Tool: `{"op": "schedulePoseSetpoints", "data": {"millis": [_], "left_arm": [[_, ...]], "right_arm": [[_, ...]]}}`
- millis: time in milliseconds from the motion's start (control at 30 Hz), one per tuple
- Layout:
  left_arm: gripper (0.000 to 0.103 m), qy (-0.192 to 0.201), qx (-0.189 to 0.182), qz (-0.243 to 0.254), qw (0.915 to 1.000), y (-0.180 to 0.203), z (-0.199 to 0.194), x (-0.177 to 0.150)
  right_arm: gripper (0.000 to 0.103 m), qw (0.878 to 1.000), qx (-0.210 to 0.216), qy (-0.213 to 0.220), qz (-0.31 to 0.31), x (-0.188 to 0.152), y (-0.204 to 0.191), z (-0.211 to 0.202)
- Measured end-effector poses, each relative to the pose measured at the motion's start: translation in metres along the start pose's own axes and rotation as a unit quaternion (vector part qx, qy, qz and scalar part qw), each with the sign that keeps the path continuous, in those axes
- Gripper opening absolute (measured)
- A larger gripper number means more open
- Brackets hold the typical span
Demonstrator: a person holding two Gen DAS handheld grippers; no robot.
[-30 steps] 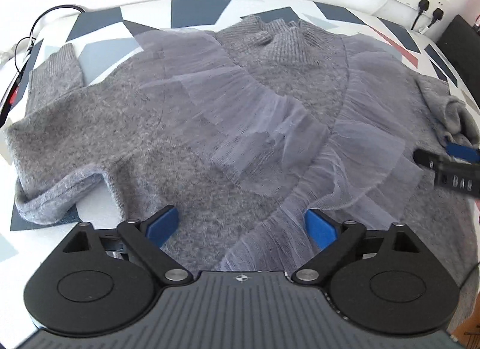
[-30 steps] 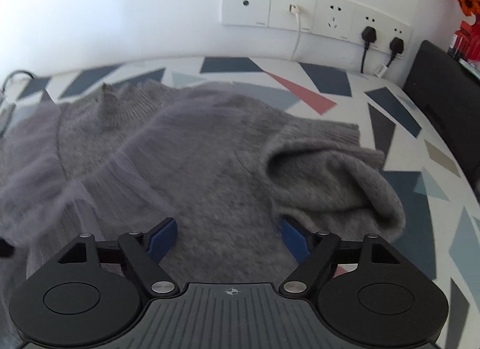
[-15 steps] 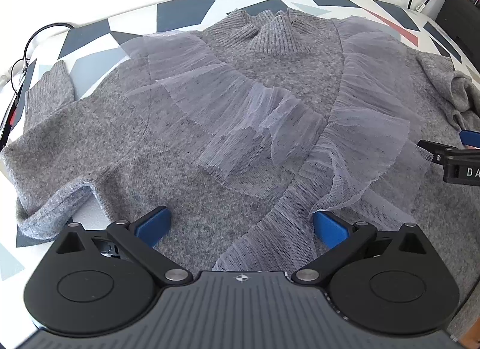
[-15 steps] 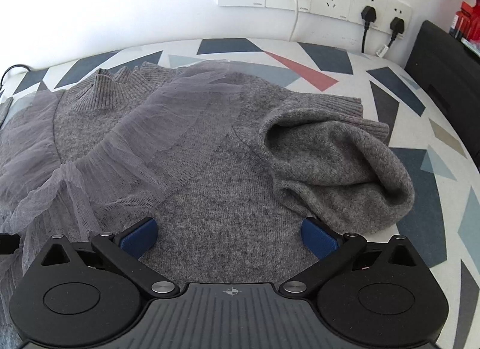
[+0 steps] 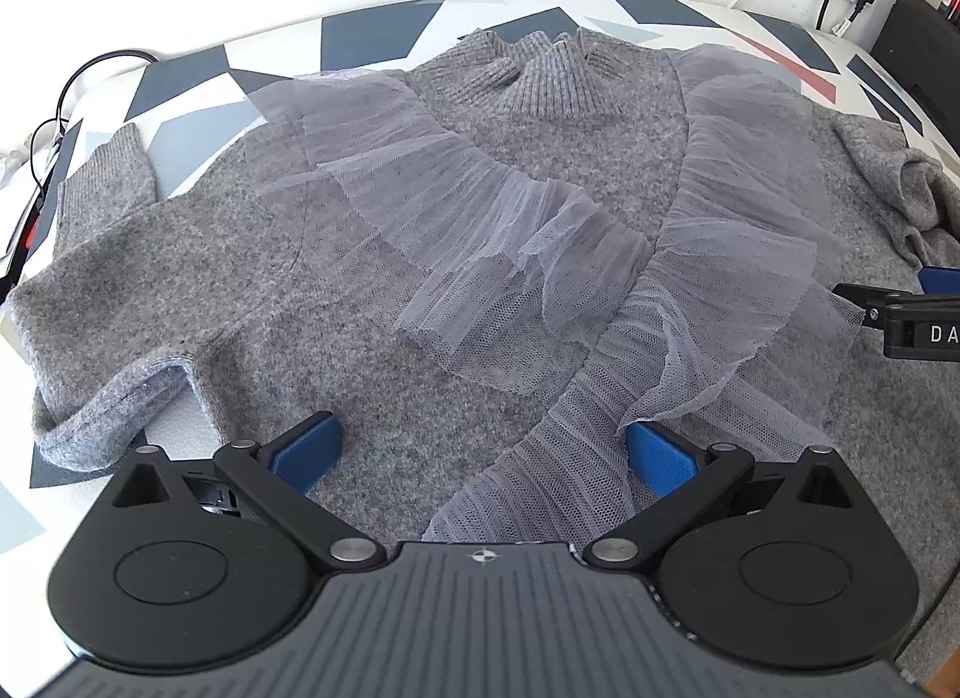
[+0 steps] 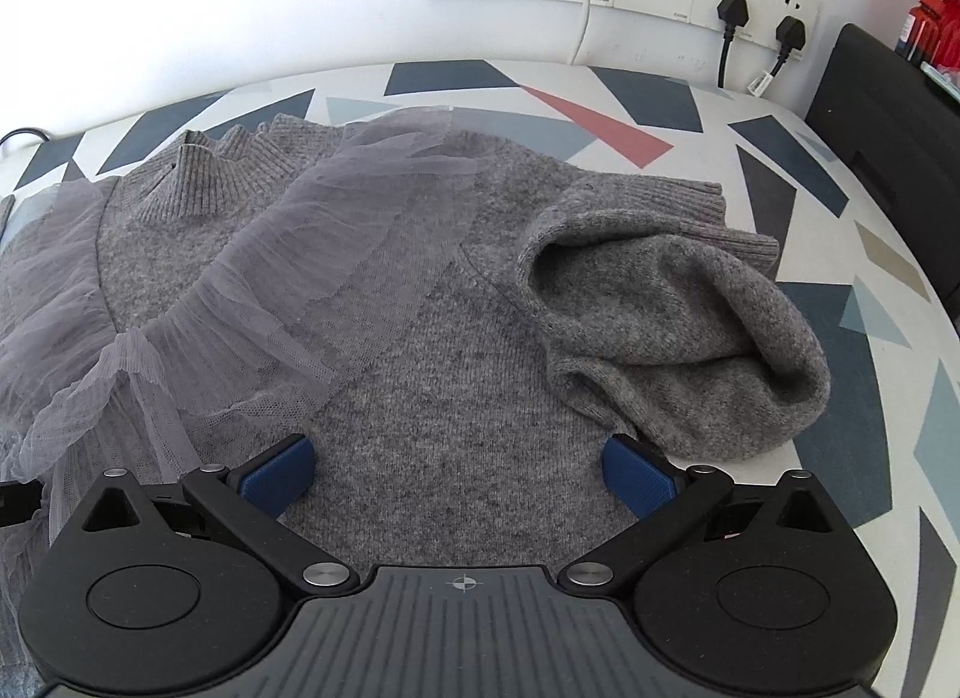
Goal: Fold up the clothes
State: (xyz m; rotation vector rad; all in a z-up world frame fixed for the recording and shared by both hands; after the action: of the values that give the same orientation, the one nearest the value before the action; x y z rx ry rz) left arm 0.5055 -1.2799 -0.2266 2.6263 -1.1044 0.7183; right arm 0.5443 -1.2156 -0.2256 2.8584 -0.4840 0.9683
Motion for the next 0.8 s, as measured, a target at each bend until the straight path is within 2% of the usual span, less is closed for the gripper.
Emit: {"op": "schedulePoseSetpoints", "data": {"millis": [433,800], "left_arm": [[0.103,-0.016,0.011,-0.012,0.9997,0.0009,0.0000,-0.0002],[0.103,-0.021,0.005,-0.005,0.9998,0.0000,0.0001,-0.0005]], "right_arm": [[0.102,1.000,0.000,0.003,-0.001,-0.0009,-0.0005,0.0004],[0.102,1.000,0.001,0.000,-0.005,0.0010,-0.0009,0.0012]]}}
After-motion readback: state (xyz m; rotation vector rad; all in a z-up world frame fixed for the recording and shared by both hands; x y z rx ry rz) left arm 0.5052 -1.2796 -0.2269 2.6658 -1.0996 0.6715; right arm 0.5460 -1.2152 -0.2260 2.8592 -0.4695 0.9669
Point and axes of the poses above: each gripper's, at about its wrist camera, not at the fingertips, and z roughly the way its jaws point, y to its right, x to its top, the point moved 6 cm from there along z, roughly the way its jaws point, and after that the axes turned 4 degrees about y, right-handed, at the moved point
